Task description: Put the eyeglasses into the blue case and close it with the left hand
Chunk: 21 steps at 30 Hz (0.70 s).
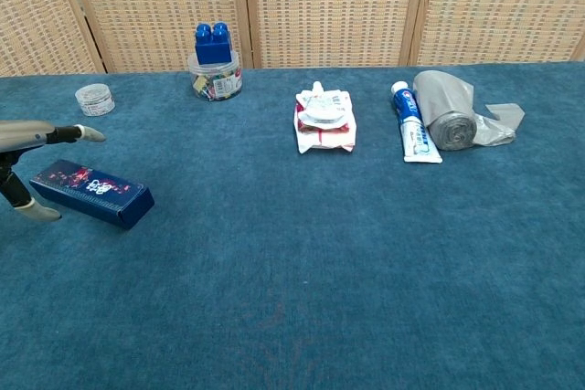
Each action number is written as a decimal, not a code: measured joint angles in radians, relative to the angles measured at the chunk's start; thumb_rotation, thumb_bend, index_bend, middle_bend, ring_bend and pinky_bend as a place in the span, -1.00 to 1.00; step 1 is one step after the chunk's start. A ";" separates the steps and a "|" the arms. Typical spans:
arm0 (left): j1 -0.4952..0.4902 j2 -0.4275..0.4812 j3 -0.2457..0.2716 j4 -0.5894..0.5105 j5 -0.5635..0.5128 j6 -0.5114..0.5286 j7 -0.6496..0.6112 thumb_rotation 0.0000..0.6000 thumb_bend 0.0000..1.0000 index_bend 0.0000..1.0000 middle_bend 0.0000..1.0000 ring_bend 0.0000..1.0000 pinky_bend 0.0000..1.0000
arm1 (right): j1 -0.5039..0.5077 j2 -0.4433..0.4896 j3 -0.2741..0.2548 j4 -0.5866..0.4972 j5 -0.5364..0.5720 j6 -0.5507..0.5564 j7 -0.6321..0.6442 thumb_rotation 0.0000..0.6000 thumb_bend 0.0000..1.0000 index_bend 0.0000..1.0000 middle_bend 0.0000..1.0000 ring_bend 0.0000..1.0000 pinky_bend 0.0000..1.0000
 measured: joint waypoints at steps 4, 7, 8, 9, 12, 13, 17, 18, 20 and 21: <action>-0.020 -0.044 -0.004 0.047 -0.005 0.005 0.015 1.00 -1.00 -1.00 -1.00 -1.00 -1.00 | 0.001 0.001 0.001 0.000 0.002 -0.003 0.005 1.00 -1.00 -1.00 -1.00 -1.00 -1.00; -0.028 -0.060 -0.005 0.065 -0.005 0.015 0.024 1.00 -1.00 -1.00 -1.00 -1.00 -0.98 | 0.001 0.001 0.001 0.001 0.002 -0.004 0.007 1.00 -1.00 -1.00 -1.00 -1.00 -1.00; -0.030 -0.063 -0.005 0.069 -0.005 0.018 0.028 1.00 -1.00 -1.00 -1.00 -1.00 -0.95 | 0.002 0.001 0.001 0.001 0.003 -0.005 0.008 1.00 -1.00 -1.00 -1.00 -1.00 -1.00; -0.030 -0.067 -0.004 0.072 -0.006 0.020 0.032 1.00 -1.00 -0.97 -0.99 -0.97 -0.90 | 0.002 0.001 0.001 0.001 0.003 -0.005 0.008 1.00 -1.00 -1.00 -1.00 -1.00 -1.00; -0.032 -0.076 -0.003 0.080 -0.018 0.027 0.044 1.00 -1.00 -0.79 -0.87 -0.85 -0.77 | 0.002 0.001 0.000 0.002 0.002 -0.005 0.008 1.00 -1.00 -1.00 -1.00 -1.00 -1.00; -0.033 -0.081 -0.002 0.083 -0.024 0.029 0.051 1.00 -1.00 -0.74 -0.83 -0.81 -0.75 | 0.002 0.001 0.000 0.001 0.002 -0.004 0.008 1.00 -1.00 -1.00 -1.00 -1.00 -1.00; -0.035 -0.097 0.001 0.095 -0.041 0.036 0.074 1.00 -1.00 -0.52 -0.68 -0.66 -0.61 | 0.001 0.001 0.000 0.001 0.002 -0.003 0.008 1.00 -1.00 -1.00 -1.00 -1.00 -1.00; -0.036 -0.101 0.002 0.098 -0.044 0.039 0.078 1.00 -1.00 -0.46 -0.63 -0.62 -0.58 | 0.001 0.001 0.000 0.001 0.002 -0.003 0.008 1.00 -1.00 -1.00 -1.00 -1.00 -1.00; -0.037 -0.108 0.002 0.103 -0.047 0.046 0.084 1.00 -1.00 -0.35 -0.54 -0.53 -0.54 | 0.001 0.001 0.000 0.000 0.002 -0.003 0.008 1.00 -1.00 -1.00 -1.00 -1.00 -1.00; -0.037 -0.110 0.002 0.105 -0.048 0.049 0.087 1.00 -1.00 -0.28 -0.46 -0.47 -0.52 | 0.001 0.001 0.000 0.001 0.002 -0.003 0.008 1.00 -1.00 -1.00 -1.00 -1.00 -1.00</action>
